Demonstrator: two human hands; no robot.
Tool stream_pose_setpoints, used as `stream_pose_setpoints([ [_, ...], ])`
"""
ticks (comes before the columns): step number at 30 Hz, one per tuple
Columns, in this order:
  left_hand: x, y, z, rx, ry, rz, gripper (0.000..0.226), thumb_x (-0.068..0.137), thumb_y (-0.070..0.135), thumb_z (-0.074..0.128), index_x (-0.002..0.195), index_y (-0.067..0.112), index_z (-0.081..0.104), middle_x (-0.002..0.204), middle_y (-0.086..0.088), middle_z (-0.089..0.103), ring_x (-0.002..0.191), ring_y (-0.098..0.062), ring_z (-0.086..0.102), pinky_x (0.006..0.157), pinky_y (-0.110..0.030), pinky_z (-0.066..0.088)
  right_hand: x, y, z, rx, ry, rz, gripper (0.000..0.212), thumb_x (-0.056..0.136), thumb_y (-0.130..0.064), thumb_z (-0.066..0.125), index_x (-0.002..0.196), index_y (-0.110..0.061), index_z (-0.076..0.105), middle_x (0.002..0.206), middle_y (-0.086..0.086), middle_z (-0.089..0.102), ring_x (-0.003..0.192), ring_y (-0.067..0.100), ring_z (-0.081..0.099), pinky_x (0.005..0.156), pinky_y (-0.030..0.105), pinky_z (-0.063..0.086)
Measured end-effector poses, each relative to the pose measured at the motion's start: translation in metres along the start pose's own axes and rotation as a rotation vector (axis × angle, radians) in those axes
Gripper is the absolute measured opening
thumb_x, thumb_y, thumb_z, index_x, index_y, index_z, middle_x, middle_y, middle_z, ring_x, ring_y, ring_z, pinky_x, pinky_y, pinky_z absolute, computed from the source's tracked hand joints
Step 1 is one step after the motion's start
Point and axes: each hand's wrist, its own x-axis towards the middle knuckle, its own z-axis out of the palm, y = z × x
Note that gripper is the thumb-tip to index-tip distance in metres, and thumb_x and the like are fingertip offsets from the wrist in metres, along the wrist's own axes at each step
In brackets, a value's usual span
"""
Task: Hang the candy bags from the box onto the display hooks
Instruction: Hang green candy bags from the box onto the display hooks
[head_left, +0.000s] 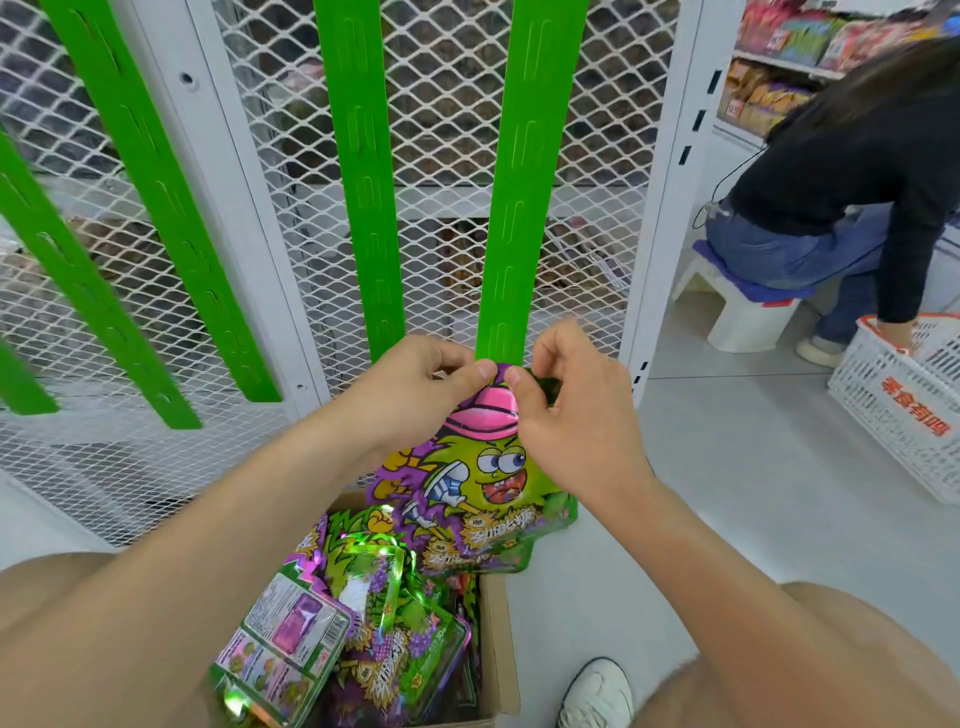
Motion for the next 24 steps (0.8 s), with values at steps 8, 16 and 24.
stream_pose_setpoints([
  [8, 0.000, 0.003, 0.000, -0.085, 0.017, -0.073, 0.035, 0.104, 0.043, 0.064, 0.094, 0.014, 0.079, 0.087, -0.020, 0.074, 0.081, -0.029, 0.068, 0.091, -0.043, 0.056, 0.003, 0.004, -0.007, 0.029, -0.102, -0.096, 0.015, 0.101, -0.022, 0.069, 0.103, -0.025, 0.054, 0.073, -0.011, 0.066, 0.067, 0.006, 0.061, 0.065, 0.025, 0.042],
  [16, 0.000, 0.005, -0.009, -0.141, -0.006, -0.224, 0.020, 0.102, 0.041, 0.066, 0.090, 0.031, 0.079, 0.103, 0.001, 0.073, 0.100, -0.022, 0.063, 0.091, -0.040, 0.049, 0.011, 0.011, -0.037, 0.147, -0.382, 0.065, 0.015, 0.094, -0.022, 0.079, 0.108, -0.027, 0.078, 0.096, -0.014, 0.078, 0.092, 0.003, 0.074, 0.086, 0.037, 0.062],
  [24, -0.002, 0.007, -0.014, -0.180, -0.147, -0.204, 0.061, 0.080, 0.073, 0.071, 0.125, 0.031, 0.074, 0.133, 0.004, 0.072, 0.129, -0.020, 0.064, 0.120, -0.051, 0.041, 0.004, 0.001, -0.022, 0.192, -0.113, 0.051, 0.011, 0.091, -0.020, 0.081, 0.098, -0.029, 0.078, 0.087, -0.020, 0.077, 0.086, -0.001, 0.073, 0.078, 0.017, 0.057],
])
